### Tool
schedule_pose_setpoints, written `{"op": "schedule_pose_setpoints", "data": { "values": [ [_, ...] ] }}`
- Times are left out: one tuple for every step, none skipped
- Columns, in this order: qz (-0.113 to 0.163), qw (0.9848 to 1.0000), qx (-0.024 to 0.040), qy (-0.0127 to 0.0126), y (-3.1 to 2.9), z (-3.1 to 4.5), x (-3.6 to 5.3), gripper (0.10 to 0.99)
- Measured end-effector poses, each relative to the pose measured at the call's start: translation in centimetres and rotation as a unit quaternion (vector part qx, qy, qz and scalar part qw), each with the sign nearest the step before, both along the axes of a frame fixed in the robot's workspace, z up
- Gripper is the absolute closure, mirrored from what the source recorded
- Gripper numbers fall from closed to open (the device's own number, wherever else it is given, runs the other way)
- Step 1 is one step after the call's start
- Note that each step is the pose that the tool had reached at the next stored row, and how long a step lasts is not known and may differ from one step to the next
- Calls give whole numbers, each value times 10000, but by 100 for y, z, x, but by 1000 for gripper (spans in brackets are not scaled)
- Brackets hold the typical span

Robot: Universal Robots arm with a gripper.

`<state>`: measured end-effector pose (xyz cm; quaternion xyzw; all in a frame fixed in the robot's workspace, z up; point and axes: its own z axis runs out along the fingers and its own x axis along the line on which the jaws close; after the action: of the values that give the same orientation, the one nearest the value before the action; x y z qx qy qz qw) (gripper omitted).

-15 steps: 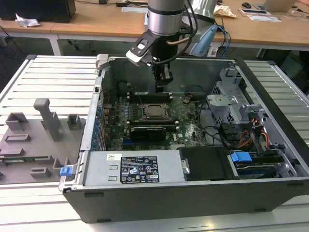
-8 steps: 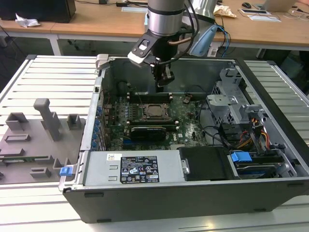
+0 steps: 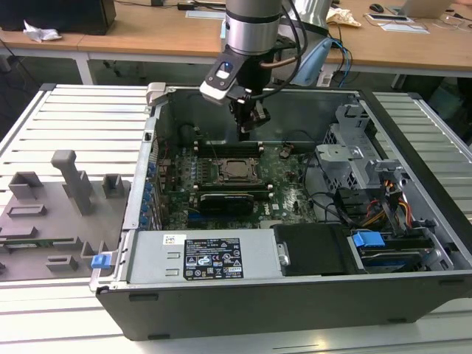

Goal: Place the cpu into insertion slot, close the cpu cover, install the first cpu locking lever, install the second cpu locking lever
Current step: 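Install the first cpu locking lever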

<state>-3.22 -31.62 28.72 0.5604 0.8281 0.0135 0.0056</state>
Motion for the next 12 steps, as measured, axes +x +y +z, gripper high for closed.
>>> {"op": "schedule_pose_setpoints", "data": {
  "values": [
    [48, 10000, 0, 0, 0, 0, 0, 980],
    [92, 10000, 0, 0, 0, 0, 0, 980],
    [141, 9999, 0, 0, 0, 0, 0, 980],
    [193, 9998, 0, 0, 0, 0, 0, 980],
    [240, 9997, 0, 0, 0, 0, 0, 980],
    [291, 9996, 0, 0, 0, 0, 0, 980],
    [334, 9994, 0, 0, 0, 0, 0, 980],
    [392, 9992, 0, 0, 0, 0, 0, 980],
    [429, 9991, 0, 0, 0, 0, 0, 980],
    [462, 9989, 0, 0, 0, 0, 0, 980],
    [529, 9986, 0, 0, 0, 0, 0, 980],
    [577, 9983, 0, 0, 0, 0, 0, 980]
  ]
}}
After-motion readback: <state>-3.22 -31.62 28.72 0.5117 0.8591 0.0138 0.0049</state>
